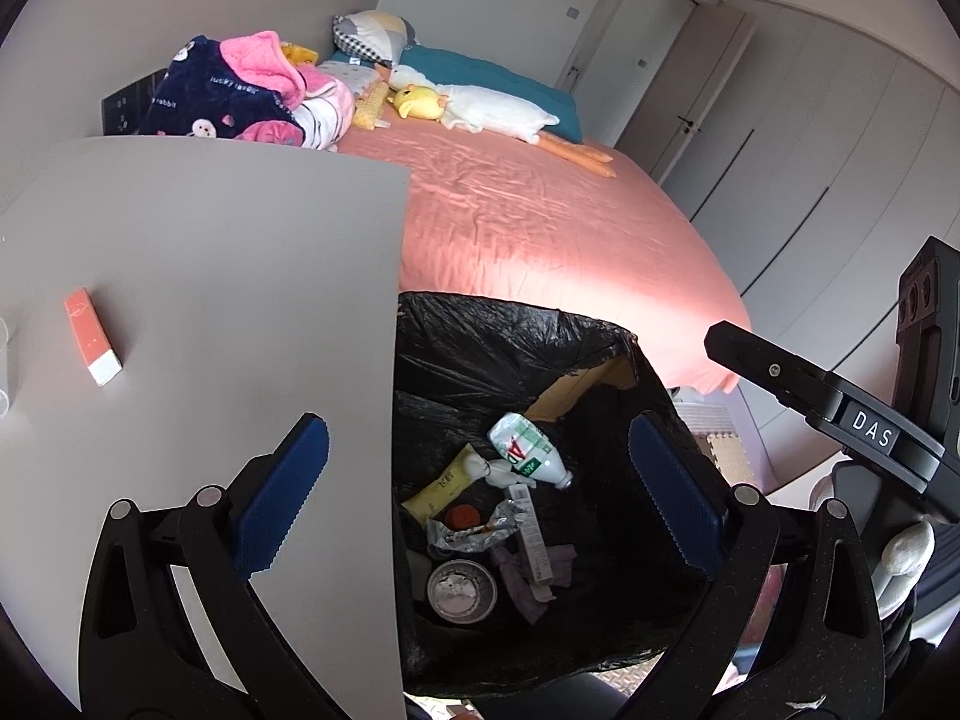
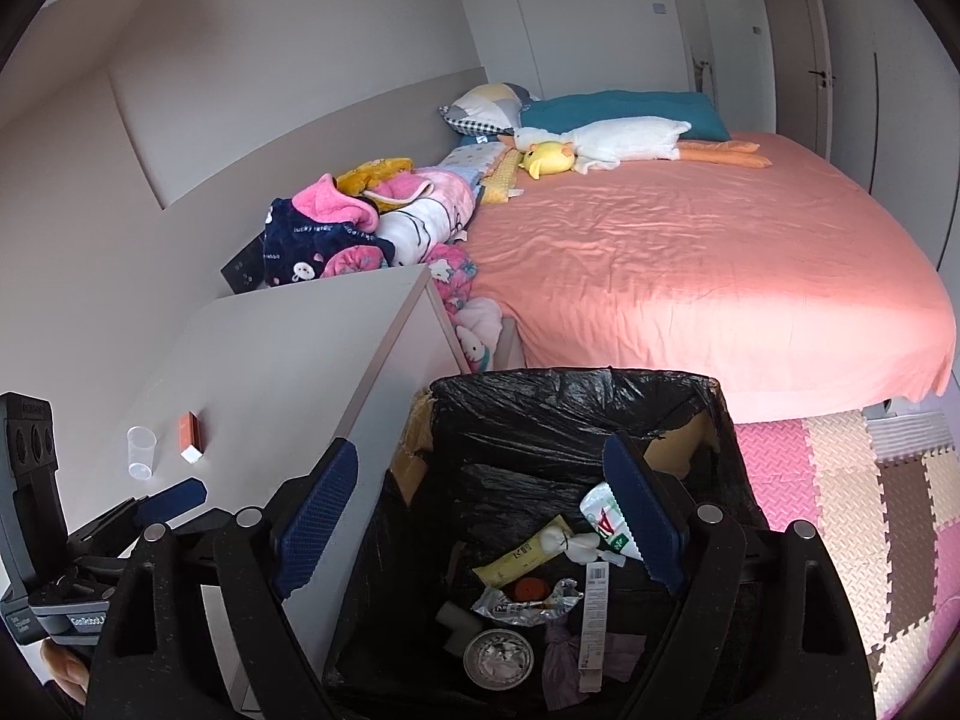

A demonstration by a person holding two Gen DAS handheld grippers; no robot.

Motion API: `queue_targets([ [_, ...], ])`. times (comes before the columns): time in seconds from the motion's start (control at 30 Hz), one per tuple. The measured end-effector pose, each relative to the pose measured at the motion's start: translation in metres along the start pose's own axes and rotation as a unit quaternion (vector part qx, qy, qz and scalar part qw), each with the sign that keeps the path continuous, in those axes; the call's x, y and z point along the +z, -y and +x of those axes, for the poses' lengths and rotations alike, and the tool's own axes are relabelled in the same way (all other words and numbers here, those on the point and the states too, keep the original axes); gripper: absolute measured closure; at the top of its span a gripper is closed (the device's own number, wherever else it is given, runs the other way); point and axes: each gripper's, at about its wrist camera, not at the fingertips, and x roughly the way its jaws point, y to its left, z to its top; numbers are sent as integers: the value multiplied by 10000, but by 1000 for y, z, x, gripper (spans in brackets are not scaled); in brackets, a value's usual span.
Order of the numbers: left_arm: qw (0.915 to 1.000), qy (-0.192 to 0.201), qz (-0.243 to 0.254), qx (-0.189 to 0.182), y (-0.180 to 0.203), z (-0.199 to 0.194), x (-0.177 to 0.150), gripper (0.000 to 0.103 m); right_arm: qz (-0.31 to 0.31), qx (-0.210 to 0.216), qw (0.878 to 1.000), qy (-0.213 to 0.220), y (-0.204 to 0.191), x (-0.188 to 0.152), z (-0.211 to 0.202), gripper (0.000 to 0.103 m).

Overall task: Collect trash
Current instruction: 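Carry the cup and wrapper over the black bin and open both grippers, then grasp the clear measuring cup with the left gripper while the right grasps the orange eraser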

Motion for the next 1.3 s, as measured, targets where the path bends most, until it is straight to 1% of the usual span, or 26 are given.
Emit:
queue_targets([
  [0.57,9984,213,-315,420,-45,-27,-6,7,-435,353,9983,-130,-53,-4,20,19],
  [0.87,9959,337,-465,701,-70,-42,-10,7,-645,501,9965,-177,-82,-6,33,19],
  [1.3,9896,457,-706,1163,-112,-59,-15,7,-841,701,9929,-473,-119,-9,60,19],
])
